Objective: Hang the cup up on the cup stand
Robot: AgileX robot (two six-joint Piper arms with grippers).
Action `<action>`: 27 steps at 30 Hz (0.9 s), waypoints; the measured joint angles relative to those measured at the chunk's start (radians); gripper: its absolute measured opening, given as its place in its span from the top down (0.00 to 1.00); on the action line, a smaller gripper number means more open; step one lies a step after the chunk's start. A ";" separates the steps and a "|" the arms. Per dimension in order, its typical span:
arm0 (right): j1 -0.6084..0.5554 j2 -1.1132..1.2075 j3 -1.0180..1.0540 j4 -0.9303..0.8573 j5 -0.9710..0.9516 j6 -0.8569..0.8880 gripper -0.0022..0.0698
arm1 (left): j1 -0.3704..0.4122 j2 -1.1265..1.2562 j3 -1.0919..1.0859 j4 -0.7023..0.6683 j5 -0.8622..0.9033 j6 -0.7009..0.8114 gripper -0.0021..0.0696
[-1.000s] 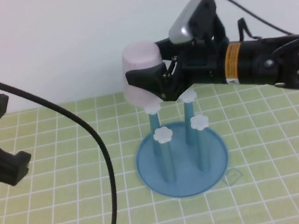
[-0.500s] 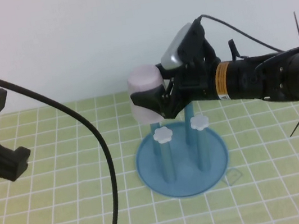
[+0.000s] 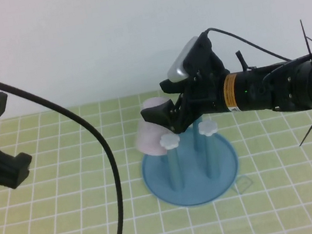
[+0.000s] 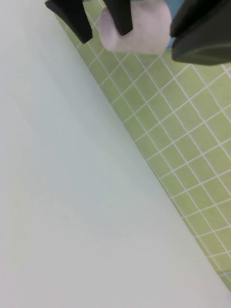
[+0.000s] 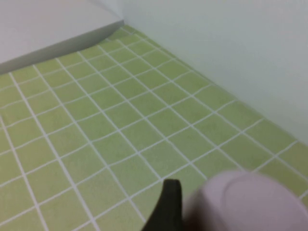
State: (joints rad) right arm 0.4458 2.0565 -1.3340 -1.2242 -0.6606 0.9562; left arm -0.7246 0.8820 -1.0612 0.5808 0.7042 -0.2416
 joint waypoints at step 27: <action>0.000 -0.659 0.000 -0.373 -0.023 0.368 0.95 | 0.000 0.000 0.000 0.000 0.004 0.011 0.97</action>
State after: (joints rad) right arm 0.4458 1.3973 -1.3340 -1.5970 -0.6840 1.3241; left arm -0.7246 0.8820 -1.0612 0.5808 0.7082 -0.2309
